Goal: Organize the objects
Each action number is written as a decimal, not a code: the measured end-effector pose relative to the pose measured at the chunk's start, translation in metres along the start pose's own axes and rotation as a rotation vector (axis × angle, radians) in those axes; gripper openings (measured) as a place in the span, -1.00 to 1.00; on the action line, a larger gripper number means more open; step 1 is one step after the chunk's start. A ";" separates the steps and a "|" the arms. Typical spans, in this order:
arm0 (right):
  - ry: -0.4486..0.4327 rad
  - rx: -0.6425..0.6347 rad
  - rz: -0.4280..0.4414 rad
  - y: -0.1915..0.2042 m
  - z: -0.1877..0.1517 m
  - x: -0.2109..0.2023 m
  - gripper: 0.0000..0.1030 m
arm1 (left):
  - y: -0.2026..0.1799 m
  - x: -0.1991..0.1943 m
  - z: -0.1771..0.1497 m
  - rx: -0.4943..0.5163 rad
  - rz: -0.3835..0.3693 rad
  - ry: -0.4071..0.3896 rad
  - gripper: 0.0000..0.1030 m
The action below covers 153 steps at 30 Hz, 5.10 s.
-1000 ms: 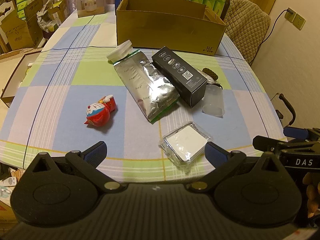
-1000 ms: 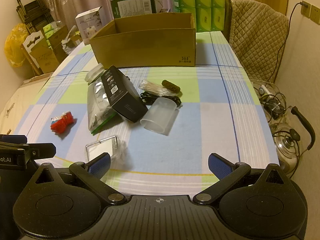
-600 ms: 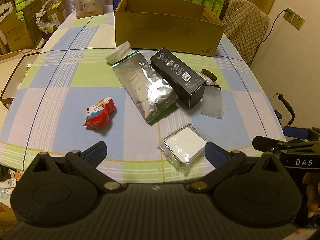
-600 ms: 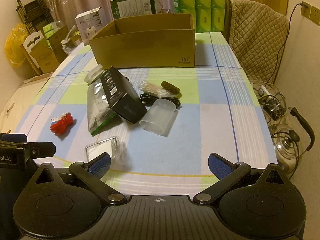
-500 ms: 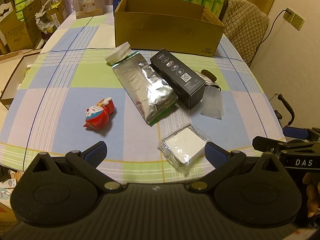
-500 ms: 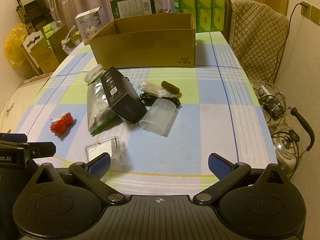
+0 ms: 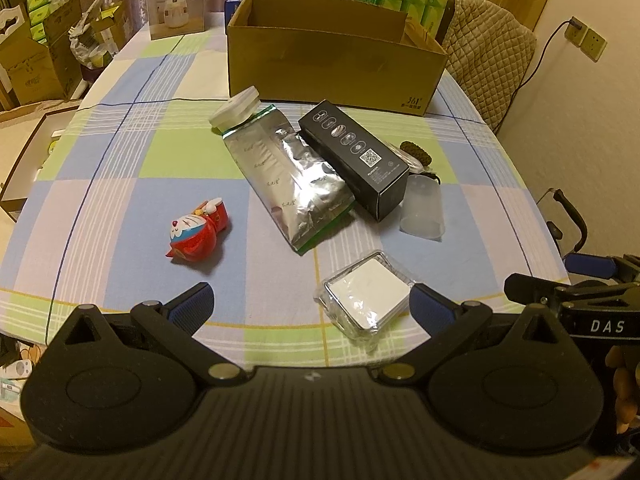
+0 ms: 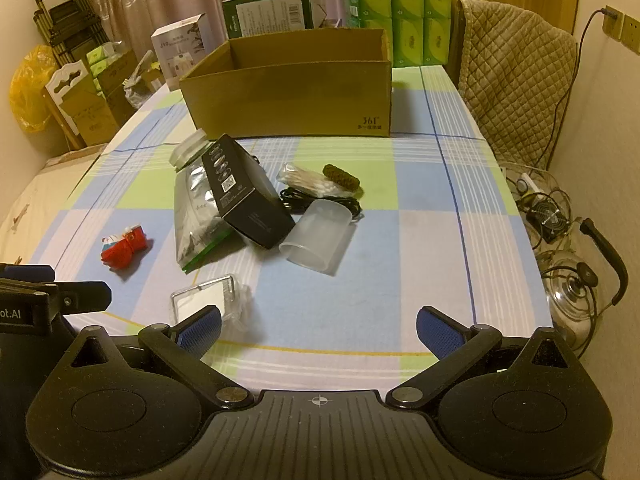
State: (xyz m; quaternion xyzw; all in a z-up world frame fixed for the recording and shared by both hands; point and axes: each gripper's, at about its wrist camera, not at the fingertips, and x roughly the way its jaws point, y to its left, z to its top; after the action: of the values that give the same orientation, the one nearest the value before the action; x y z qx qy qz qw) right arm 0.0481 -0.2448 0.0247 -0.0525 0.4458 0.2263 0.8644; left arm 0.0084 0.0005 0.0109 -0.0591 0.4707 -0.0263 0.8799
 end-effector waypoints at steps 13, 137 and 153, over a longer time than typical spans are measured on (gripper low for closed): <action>0.009 -0.010 0.006 0.006 -0.004 0.003 0.96 | 0.005 0.001 -0.005 -0.011 0.004 0.000 0.98; -0.196 -0.112 0.143 0.031 0.173 0.039 0.20 | 0.063 0.032 0.179 0.140 -0.127 -0.081 -0.24; -0.138 -0.034 0.105 -0.022 0.316 0.155 0.20 | 0.035 0.101 0.330 0.099 -0.116 -0.151 -0.24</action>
State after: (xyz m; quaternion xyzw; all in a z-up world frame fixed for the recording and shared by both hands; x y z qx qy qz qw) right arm 0.3713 -0.1183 0.0879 -0.0279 0.3836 0.2818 0.8790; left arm 0.3387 0.0515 0.1048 -0.0445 0.3969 -0.0958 0.9117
